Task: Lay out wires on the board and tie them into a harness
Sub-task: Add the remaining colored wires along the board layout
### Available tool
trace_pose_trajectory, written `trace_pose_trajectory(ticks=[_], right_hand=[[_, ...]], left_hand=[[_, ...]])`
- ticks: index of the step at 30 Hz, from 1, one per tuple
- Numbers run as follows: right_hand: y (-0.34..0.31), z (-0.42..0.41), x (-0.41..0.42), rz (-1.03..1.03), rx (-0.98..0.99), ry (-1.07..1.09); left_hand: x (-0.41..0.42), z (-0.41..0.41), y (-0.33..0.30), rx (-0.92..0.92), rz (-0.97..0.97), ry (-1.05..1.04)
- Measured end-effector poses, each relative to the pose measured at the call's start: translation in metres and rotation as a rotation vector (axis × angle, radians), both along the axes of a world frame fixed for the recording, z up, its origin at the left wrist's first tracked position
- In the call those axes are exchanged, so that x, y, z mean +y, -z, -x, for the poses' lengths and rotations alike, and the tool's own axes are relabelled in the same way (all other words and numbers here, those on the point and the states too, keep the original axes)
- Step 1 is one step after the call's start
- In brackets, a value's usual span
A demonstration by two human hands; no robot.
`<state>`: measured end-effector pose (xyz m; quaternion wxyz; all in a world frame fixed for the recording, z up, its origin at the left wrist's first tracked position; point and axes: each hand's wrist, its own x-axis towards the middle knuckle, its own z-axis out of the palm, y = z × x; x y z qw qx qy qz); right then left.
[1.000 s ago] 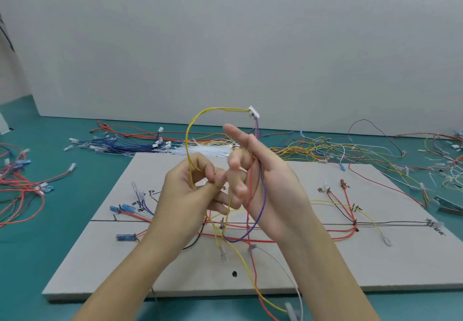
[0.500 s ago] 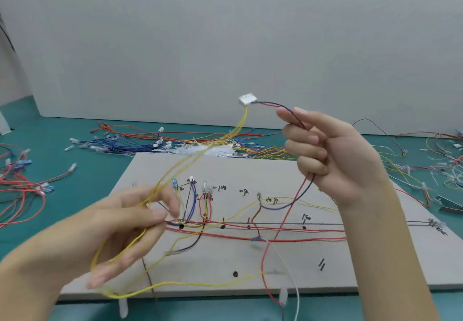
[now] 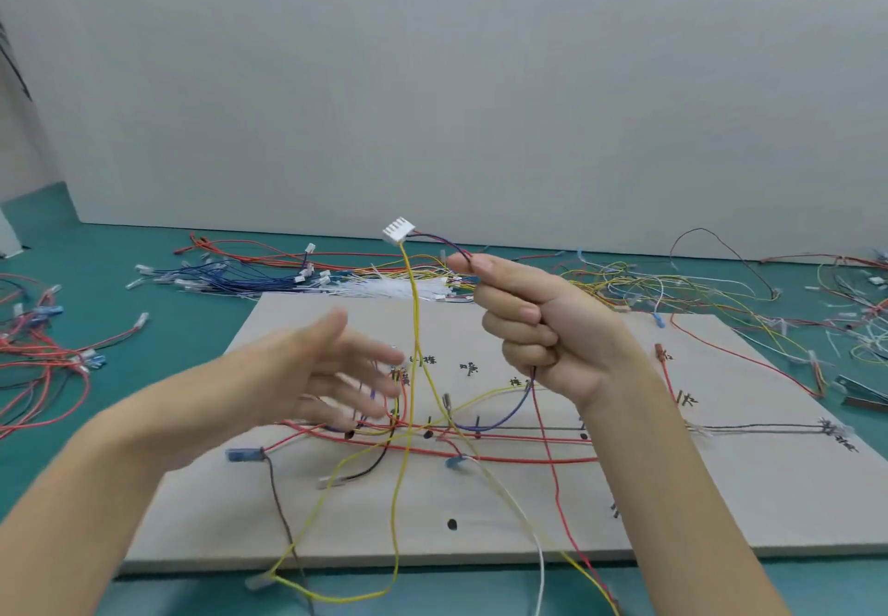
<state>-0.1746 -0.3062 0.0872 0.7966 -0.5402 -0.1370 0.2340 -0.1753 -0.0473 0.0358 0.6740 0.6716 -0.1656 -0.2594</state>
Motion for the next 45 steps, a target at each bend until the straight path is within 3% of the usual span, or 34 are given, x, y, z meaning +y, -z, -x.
trace_pose_trajectory(ticks=[4,8,10,15,33,38,41,45], right_hand=[[-0.002,0.0,0.006,-0.193,0.092,-0.077],[-0.008,0.0,0.003,-0.309,0.117,-0.112],[-0.01,0.001,0.001,-0.32,0.108,-0.103],[-0.009,0.003,-0.001,-0.305,0.093,-0.068],[-0.006,0.003,-0.013,-0.28,0.066,-0.004],[-0.006,0.004,-0.016,-0.283,0.066,0.03],[-0.004,0.005,-0.016,-0.274,0.06,0.066],[-0.004,0.006,-0.016,-0.252,0.02,0.121]], left_hand=[[-0.033,-0.003,0.005,-0.145,0.038,-0.148],[-0.056,0.0,0.023,-0.552,-0.527,-0.245],[-0.061,0.003,0.028,-0.65,-0.736,-0.239],[-0.066,0.004,0.033,-0.706,-0.801,-0.208],[-0.06,-0.005,0.051,-0.739,-0.69,-0.235],[-0.059,0.0,0.048,-0.829,-0.658,-0.301],[-0.063,0.005,0.04,-0.797,-0.511,-0.333],[-0.056,0.011,0.026,-0.339,-0.008,-0.237]])
